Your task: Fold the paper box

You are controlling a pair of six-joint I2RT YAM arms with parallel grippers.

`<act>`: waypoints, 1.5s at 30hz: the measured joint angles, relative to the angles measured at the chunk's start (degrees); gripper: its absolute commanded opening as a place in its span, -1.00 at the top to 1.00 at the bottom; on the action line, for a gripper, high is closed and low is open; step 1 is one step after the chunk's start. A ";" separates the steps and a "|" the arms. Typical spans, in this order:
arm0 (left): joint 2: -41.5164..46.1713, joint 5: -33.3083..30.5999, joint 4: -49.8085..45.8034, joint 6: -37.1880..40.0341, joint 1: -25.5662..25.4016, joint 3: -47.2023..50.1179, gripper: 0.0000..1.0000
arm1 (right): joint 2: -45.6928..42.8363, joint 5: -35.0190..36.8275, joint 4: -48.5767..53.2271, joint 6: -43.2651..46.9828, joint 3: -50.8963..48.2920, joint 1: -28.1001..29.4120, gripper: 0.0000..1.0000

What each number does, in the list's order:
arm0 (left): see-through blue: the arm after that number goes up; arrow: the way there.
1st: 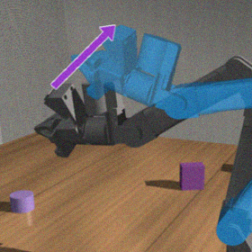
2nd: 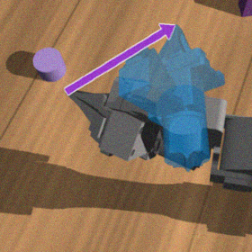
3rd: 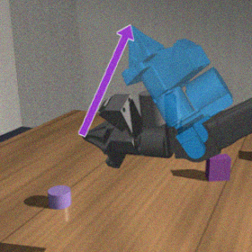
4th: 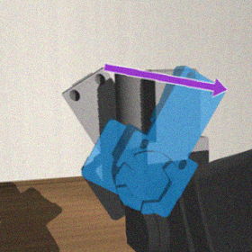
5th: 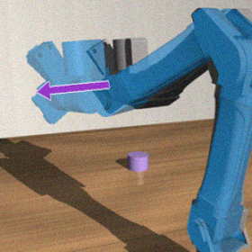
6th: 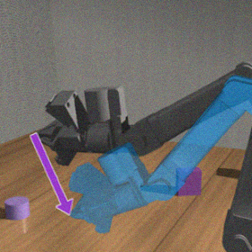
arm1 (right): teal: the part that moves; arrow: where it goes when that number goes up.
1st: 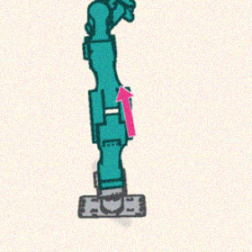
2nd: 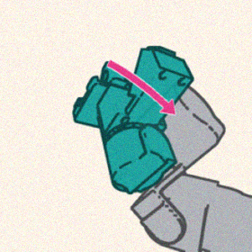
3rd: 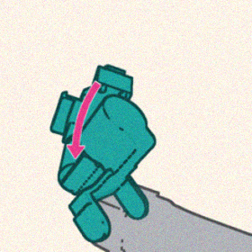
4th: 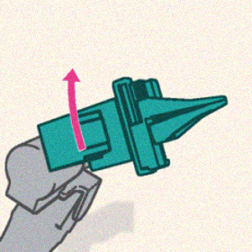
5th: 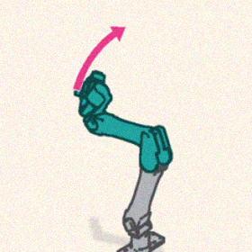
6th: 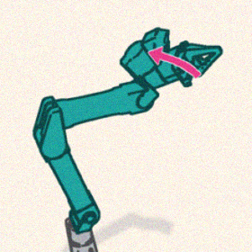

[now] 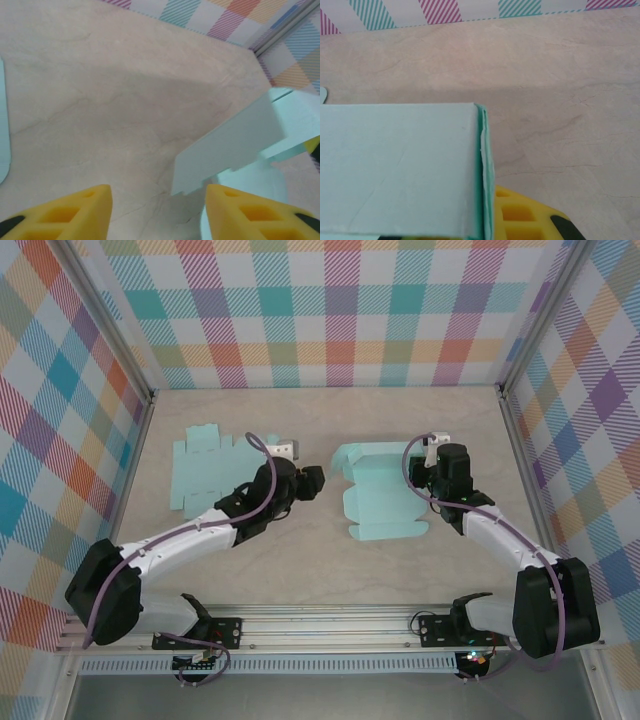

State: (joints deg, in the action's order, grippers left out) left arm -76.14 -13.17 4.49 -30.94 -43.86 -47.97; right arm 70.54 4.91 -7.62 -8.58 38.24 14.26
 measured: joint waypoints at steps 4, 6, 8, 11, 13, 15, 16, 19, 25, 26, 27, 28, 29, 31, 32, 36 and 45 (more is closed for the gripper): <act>-1.03 -1.01 -1.36 -0.15 0.00 0.90 0.21 | 0.00 0.00 0.00 0.02 0.00 0.00 1.00; -1.31 -2.71 -1.70 0.57 0.00 0.83 0.22 | 0.00 -0.02 -0.02 0.02 0.00 0.00 1.00; -2.01 -4.70 -2.73 1.95 0.07 -0.04 0.23 | 0.00 -0.09 -0.02 0.00 0.00 0.00 1.00; -4.98 -6.10 -3.43 5.14 1.09 -3.28 0.35 | 0.00 -0.55 -0.02 0.00 0.00 0.00 1.00; -7.96 -6.19 -3.21 7.23 1.97 -6.10 0.43 | 0.00 -0.81 -0.02 0.02 0.00 0.00 1.00; -11.10 -5.75 -2.69 9.75 2.84 -8.61 0.44 | 0.00 -0.87 -0.02 0.00 0.00 0.00 1.00; -12.41 -5.40 -2.38 10.82 3.06 -9.42 0.45 | 0.00 -0.87 -0.02 0.02 0.00 0.00 1.00; -16.22 -3.50 -1.31 13.53 3.28 -11.15 0.50 | 0.00 -0.87 -0.02 0.02 0.00 0.00 1.00; -20.09 3.32 0.02 17.16 3.23 -11.89 0.58 | 0.02 -0.87 0.00 0.00 0.00 0.00 1.00; -20.13 4.26 0.35 17.62 3.19 -11.89 0.59 | 0.04 -0.87 0.00 0.00 0.00 0.00 1.00; -20.13 5.16 0.83 18.03 3.06 -11.91 0.60 | 0.07 -0.85 0.00 0.00 0.00 0.00 1.00; -20.13 5.97 1.42 18.49 2.93 -11.91 0.61 | 0.15 -0.85 0.00 0.00 0.00 0.00 1.00; -20.13 6.71 1.77 18.99 2.69 -11.91 0.61 | 0.24 -0.85 0.02 0.00 0.00 -0.02 1.00; -20.13 7.85 1.99 20.02 2.10 -11.91 0.62 | 0.44 -0.59 0.04 0.00 0.00 -0.02 1.00; -20.13 8.26 1.95 20.50 1.79 -11.91 0.62 | 0.55 -0.37 0.07 -0.02 0.00 -0.09 1.00; -20.13 10.78 2.56 22.53 0.11 -11.91 0.62 | 0.68 -0.44 0.13 -0.02 0.00 0.00 1.00; -20.13 13.62 3.67 27.10 -1.44 -11.93 0.44 | 0.68 -0.44 0.22 0.00 0.02 -0.02 1.00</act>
State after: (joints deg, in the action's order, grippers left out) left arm -96.27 0.45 8.16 -3.84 -45.30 -59.90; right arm 71.22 4.47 -7.40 -8.58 38.26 14.24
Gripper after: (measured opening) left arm 0.266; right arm 0.107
